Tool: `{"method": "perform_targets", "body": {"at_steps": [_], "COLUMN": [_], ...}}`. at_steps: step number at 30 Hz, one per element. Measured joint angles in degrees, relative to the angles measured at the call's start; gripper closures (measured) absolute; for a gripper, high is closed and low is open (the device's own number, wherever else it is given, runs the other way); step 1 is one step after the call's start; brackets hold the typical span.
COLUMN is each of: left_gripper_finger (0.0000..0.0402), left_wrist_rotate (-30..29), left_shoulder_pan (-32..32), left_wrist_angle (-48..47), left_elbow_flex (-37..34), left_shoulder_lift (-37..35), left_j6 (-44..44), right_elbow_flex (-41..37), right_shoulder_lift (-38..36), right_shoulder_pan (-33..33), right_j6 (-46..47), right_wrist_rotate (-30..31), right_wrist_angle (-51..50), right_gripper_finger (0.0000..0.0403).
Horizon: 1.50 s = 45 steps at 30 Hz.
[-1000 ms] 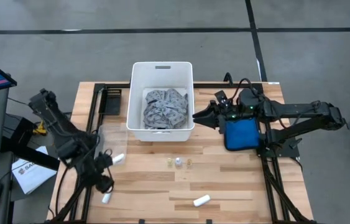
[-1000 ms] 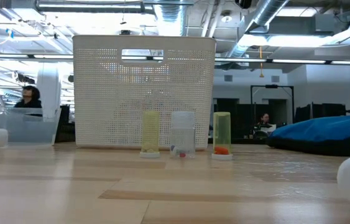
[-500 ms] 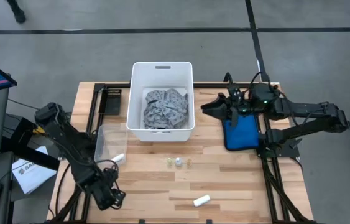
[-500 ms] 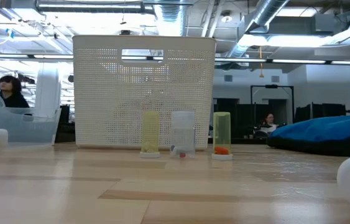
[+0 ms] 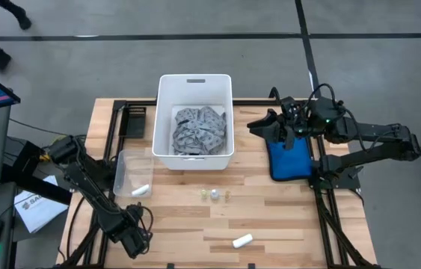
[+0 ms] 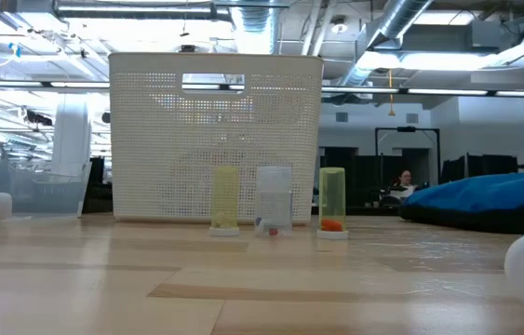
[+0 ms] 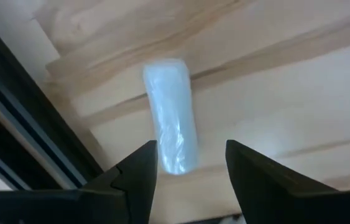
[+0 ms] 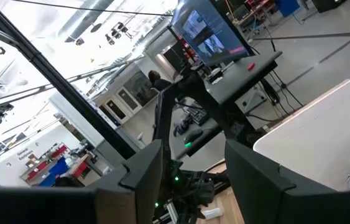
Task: Pick & Place Medicine items
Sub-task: Put the left rolled gauze into the transparent bin
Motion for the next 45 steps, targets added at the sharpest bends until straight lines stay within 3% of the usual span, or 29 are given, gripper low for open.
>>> {"method": "perform_targets", "body": {"at_steps": [12, 22, 34, 38, 45], "left_gripper_finger": [0.0222, 0.0229, 0.0272, 0.0291, 0.0306], "left_wrist_rotate": [-2.0, -2.1, -2.3, -4.8, -15.3], "left_shoulder_pan": [-1.9, -2.0, -2.0, -2.0, -2.0], "left_wrist_angle": [1.0, 8.1, 12.0, 12.9, 13.2], "left_elbow_flex": [-1.2, -6.1, -7.9, -7.9, -7.9], "left_shoulder_lift": [1.2, 1.2, 0.6, -1.5, -7.6], "left_j6": [-0.2, -0.4, -0.8, -0.4, 3.2], "right_elbow_flex": [0.0, 0.0, 0.0, 0.0, 0.0], "right_shoulder_lift": [0.0, 0.0, 0.0, 0.0, 0.0], "right_shoulder_pan": [0.1, 0.1, 0.1, 0.1, 0.1], "right_j6": [-0.5, -0.5, -0.5, -0.5, -0.5], "right_wrist_rotate": [0.0, 0.0, 0.0, 0.0, 0.0], "right_wrist_angle": [-0.2, -0.2, -0.2, -0.2, -0.2], "right_gripper_finger": [0.0232, 0.0239, 0.0277, 0.0282, 0.0282]}}
